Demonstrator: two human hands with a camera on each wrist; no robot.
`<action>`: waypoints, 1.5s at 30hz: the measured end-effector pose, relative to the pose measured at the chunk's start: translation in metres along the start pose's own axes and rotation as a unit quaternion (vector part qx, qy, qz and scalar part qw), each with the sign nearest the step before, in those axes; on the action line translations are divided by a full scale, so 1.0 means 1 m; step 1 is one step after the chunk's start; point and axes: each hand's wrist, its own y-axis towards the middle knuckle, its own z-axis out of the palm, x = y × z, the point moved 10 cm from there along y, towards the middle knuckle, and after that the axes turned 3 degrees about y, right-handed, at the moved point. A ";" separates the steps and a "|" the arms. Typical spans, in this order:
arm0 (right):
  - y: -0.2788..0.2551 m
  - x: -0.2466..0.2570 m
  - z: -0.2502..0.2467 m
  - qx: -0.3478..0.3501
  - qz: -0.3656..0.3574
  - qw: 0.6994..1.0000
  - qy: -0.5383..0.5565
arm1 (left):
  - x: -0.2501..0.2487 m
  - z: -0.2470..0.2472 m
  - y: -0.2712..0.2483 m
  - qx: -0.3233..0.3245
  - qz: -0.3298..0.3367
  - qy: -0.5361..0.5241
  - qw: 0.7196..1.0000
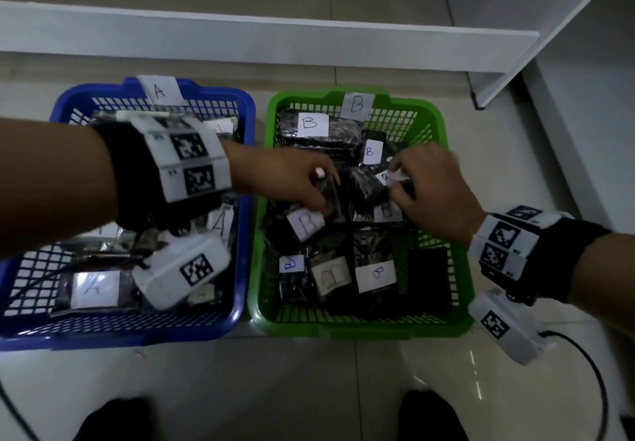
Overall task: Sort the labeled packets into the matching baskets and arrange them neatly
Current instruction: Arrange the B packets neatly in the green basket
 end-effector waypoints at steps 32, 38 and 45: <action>-0.036 0.052 0.056 0.286 -0.108 0.952 0.036 | -0.026 -0.012 -0.009 -0.095 0.188 0.321 0.923; 0.018 0.035 -0.007 0.251 0.054 0.925 0.281 | 0.011 0.071 -0.018 0.110 0.174 0.459 0.864; 0.056 -0.070 -0.057 -0.143 0.258 0.886 0.359 | 0.013 0.085 -0.010 0.092 0.188 0.478 0.853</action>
